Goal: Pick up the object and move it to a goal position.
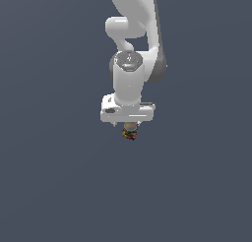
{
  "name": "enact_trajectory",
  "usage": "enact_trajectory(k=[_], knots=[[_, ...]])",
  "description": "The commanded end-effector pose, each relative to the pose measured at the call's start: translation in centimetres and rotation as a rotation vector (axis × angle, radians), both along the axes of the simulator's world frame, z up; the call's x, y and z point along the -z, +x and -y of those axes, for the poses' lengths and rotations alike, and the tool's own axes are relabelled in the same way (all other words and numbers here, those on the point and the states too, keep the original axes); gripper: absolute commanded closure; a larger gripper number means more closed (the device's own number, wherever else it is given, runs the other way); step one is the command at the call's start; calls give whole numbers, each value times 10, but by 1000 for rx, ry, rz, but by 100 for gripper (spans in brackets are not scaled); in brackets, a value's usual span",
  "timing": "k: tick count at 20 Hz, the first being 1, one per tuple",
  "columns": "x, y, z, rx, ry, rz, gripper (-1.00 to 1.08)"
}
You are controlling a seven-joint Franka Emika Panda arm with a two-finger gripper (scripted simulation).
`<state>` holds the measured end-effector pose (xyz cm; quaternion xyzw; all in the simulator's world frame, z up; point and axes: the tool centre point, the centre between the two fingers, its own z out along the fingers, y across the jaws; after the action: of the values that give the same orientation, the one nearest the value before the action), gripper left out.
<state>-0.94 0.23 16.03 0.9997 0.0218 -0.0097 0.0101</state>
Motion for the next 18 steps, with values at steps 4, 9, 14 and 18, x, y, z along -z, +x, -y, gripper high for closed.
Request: enact_trajectory(k=[4,9,14,18], knots=[[0,-1,2,6,4,-3,-92],[0,-3,11,30,21,-17,-92],[0,-3,12,32,23,-18,-92],[3,-5,10,51,22,-16,-92]])
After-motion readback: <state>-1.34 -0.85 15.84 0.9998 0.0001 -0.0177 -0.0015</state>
